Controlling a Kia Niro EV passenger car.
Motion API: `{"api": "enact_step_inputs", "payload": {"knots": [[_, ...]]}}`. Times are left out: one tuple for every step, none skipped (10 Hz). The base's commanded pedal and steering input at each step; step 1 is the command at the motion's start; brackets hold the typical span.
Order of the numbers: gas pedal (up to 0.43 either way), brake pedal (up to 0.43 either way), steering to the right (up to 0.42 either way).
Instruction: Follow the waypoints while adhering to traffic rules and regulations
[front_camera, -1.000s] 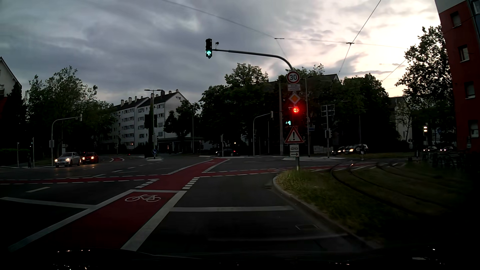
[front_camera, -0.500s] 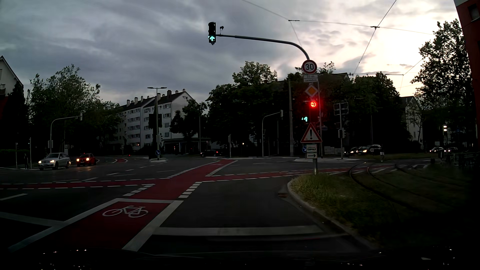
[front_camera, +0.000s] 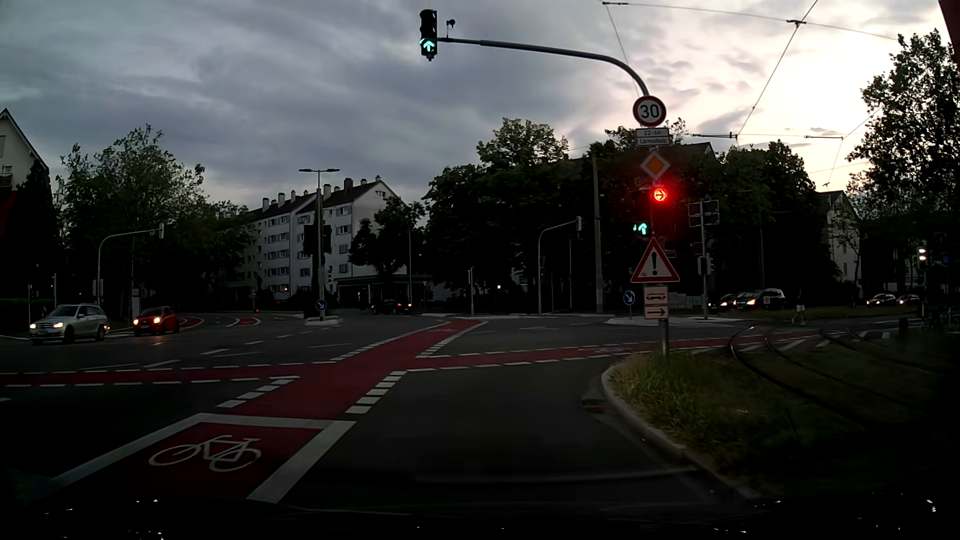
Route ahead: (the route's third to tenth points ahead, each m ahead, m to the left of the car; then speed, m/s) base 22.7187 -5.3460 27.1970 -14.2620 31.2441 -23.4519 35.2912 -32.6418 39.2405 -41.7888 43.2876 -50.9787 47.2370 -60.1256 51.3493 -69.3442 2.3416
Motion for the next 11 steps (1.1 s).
{"api": "enact_step_inputs", "payload": {"knots": [[0.0, 0.25, -0.061], [0.0, 0.25, -0.06], [0.0, 0.25, -0.058], [0.0, 0.244, -0.056], [0.0, 0.238, -0.054], [0.0, 0.226, -0.054], [0.0, 0.22, -0.053], [0.0, 0.22, -0.053], [0.0, 0.22, -0.053], [0.0, 0.22, -0.053], [0.0, 0.22, -0.053]]}}
